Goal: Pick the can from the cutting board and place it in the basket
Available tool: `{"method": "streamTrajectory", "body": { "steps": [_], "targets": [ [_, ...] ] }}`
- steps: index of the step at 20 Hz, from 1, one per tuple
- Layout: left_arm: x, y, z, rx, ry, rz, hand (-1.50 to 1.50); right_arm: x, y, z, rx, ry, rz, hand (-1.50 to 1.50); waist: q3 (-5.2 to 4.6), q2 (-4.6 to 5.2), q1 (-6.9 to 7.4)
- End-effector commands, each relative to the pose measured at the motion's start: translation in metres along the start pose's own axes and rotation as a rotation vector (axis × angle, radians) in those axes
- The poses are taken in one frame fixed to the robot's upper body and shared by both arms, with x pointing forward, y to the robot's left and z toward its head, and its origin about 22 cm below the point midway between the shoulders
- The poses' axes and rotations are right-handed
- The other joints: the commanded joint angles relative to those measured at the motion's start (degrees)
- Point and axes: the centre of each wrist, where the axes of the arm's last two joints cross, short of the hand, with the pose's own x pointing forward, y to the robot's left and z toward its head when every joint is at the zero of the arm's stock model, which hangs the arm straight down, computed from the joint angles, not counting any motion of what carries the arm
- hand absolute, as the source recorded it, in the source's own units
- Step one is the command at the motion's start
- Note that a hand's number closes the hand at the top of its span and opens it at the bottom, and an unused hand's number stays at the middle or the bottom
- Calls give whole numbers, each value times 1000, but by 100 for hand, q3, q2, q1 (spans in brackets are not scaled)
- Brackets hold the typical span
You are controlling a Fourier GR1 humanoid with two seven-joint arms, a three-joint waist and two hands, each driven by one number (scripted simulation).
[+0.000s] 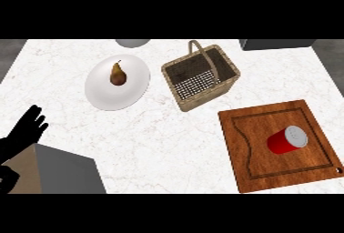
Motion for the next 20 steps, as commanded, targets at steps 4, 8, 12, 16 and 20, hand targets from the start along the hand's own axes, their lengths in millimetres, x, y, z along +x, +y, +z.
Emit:
{"method": "streamTrajectory", "body": {
  "steps": [4,8,12,16,20],
  "targets": [
    [16,-12,-49,26,-91,-16,0,-37,28,6,11,-64,-63,-150,-206,64,-51],
    [5,-18,-45,-22,-88,-20,0,-65,77,-14,-41,-73,-83,-150,-202,61,94],
    [3,-6,-56,-27,-80,-19,0,-71,115,-32,-73,-111,-93,-150,-216,40,94],
    [12,-15,-68,-43,-95,-36,0,-95,147,-47,-101,-113,-178,-150,-214,57,178],
    [14,-15,-71,-40,-86,-24,0,-94,157,-58,-62,-68,-147,-150,-218,19,232]
  ]
}}
